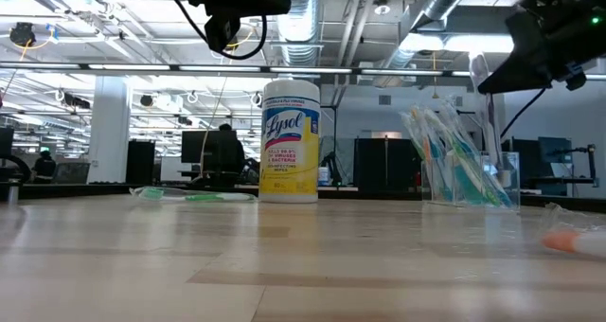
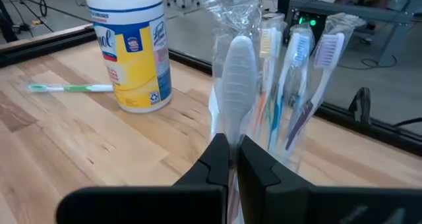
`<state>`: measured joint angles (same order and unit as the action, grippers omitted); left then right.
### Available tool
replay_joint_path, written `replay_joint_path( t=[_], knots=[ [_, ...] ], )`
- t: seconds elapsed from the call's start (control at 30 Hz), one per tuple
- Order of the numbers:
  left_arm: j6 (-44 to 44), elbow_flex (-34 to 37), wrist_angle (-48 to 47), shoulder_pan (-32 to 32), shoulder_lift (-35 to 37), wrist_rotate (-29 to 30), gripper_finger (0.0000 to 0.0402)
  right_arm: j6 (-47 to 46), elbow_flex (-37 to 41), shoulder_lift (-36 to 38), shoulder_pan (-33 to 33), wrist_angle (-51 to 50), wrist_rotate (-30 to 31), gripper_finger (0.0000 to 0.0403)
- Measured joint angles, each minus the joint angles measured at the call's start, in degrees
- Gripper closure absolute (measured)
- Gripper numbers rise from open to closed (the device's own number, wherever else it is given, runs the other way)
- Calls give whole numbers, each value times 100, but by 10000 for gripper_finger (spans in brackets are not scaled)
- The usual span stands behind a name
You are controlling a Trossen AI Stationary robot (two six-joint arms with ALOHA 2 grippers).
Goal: Pick & Place toothbrushing station
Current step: Put the purple toothbrush into the transparent organizer
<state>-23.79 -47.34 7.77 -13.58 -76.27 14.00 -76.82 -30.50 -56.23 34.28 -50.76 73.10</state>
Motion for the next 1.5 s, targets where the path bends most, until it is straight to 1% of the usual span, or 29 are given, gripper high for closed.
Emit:
replay_joint_path(
  t=[0.3, 0.47, 0.57, 0.7, 0.9, 1.0, 1.2, 1.33, 1.5],
  knots=[
    [0, 1, 0, 0, 0, 0, 395, -751, 28, -404, -33, -273, -118, 403],
    [0, 1, 0, 0, 0, -3, 395, -1173, 278, -483, -72, -249, -244, 403],
    [0, 24, 9, 0, 0, -3, 395, -1262, 302, -474, -72, -259, -269, 402],
    [0, 38, 6, 0, 0, -5, 395, -1265, 305, -452, -72, -241, -280, 400],
    [-2, 36, 2, 0, 0, -11, 395, -1282, 307, -452, -75, -205, -409, 385],
    [-2, 37, 4, 0, -1, -28, 395, -1191, 400, -450, -88, 58, -359, 383],
    [-2, 36, 4, 0, 0, -24, 395, -976, 411, -450, -201, 279, -372, 380],
    [-2, 36, 2, 0, 0, -22, 395, -896, 420, -490, -216, 295, -464, 364],
    [-2, 36, 0, 0, 0, -20, 395, -676, 420, -485, -216, 302, -458, 334]
  ],
)
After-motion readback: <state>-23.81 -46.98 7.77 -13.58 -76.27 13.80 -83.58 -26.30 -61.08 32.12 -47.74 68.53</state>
